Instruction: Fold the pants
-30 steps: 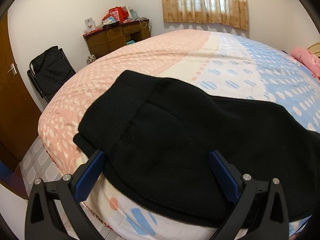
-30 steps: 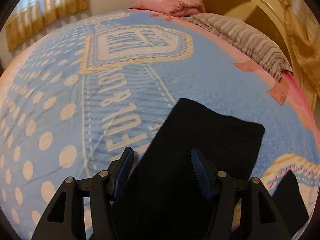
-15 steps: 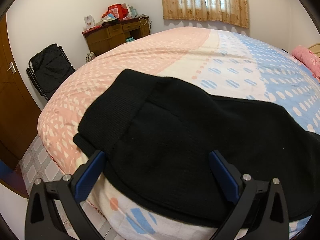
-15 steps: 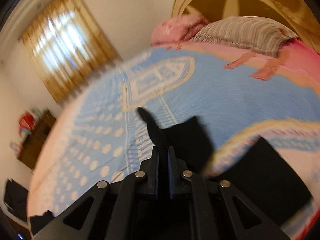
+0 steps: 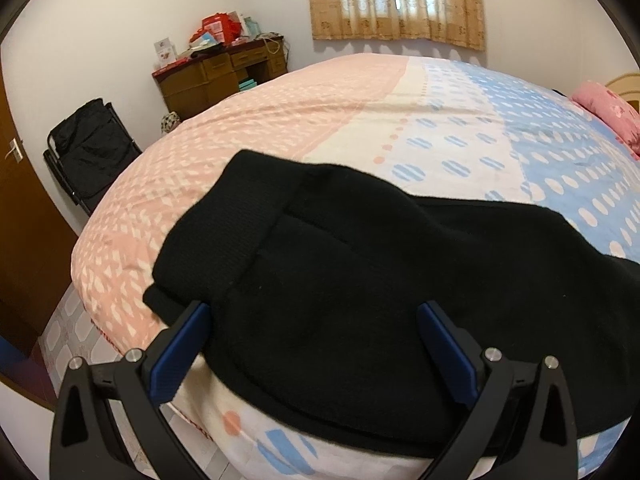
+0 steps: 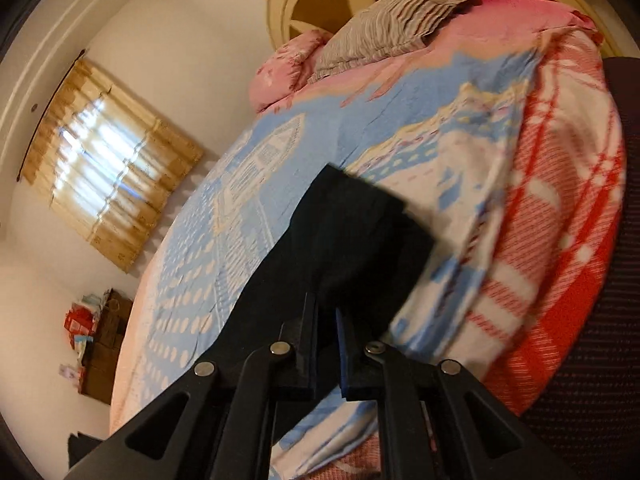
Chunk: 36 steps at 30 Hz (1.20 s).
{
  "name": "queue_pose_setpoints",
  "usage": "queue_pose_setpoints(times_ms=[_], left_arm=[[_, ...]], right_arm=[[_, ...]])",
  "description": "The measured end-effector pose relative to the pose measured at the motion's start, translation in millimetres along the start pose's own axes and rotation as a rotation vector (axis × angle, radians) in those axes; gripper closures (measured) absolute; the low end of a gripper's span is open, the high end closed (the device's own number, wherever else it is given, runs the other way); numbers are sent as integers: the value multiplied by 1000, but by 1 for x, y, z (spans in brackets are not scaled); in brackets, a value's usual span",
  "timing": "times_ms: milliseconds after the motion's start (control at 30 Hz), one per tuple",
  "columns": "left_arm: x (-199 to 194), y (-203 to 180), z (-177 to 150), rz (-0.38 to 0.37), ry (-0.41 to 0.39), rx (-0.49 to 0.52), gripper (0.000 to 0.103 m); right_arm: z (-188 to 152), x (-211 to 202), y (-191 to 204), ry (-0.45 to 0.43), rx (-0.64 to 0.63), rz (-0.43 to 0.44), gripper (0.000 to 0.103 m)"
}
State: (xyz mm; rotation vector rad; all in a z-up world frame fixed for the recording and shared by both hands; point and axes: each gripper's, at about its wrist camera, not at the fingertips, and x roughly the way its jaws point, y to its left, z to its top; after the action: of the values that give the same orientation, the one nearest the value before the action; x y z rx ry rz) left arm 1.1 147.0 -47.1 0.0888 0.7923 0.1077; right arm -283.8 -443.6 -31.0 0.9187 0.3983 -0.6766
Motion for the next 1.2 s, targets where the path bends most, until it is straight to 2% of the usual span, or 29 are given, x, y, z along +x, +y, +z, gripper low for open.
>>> queue_pose_setpoints(times_ms=[67, 100, 133, 167, 233, 267, 400, 500, 633, 733, 800, 933, 1100, 1133, 1167, 1200], left_arm=[[-4, 0, 3, -15, -6, -5, 0], [-9, 0, 5, -29, -16, -10, 0], [-13, -1, 8, -43, -27, -10, 0], [-18, -3, 10, -56, -39, -6, 0], [-30, -11, 15, -86, -68, 15, 0], [-33, -14, 17, -97, -76, 23, 0], [-52, -39, 22, -188, -110, 62, 0], [-62, -58, 21, -229, -124, 107, 0], [-68, -69, 13, -243, -127, 157, 0], [-66, -65, 8, -244, -113, 155, 0], [-63, -61, 6, -246, -96, 134, 0], [-57, -51, 5, -254, -71, 79, 0], [-57, -48, 5, -271, -62, 47, 0], [-56, -48, 5, -272, -60, 48, 0], [-56, -48, 5, -272, -57, 50, 0], [-56, -49, 5, -272, -53, 53, 0]], right_arm=[[4, -15, 2, -64, 7, -84, 94], [5, -27, 10, -114, -21, -113, 91], [5, -32, 17, -127, -47, -116, 84], [2, -36, 30, -116, -93, -102, 57], [-12, -36, 50, -80, -148, -35, 27], [-26, -35, 64, -56, -195, 22, 27], [-75, -11, 106, 95, -318, 132, 30], [-112, 16, 126, 242, -340, 224, 42], [-143, 49, 138, 368, -316, 271, 44], [-148, 62, 135, 371, -290, 270, 44], [-146, 79, 133, 405, -211, 308, 45], [-153, 97, 126, 464, -109, 351, 54], [-157, 105, 137, 441, -102, 368, 56], [-156, 105, 136, 437, -97, 369, 61], [-155, 108, 139, 436, -99, 358, 76], [-153, 101, 133, 435, -109, 350, 96]])
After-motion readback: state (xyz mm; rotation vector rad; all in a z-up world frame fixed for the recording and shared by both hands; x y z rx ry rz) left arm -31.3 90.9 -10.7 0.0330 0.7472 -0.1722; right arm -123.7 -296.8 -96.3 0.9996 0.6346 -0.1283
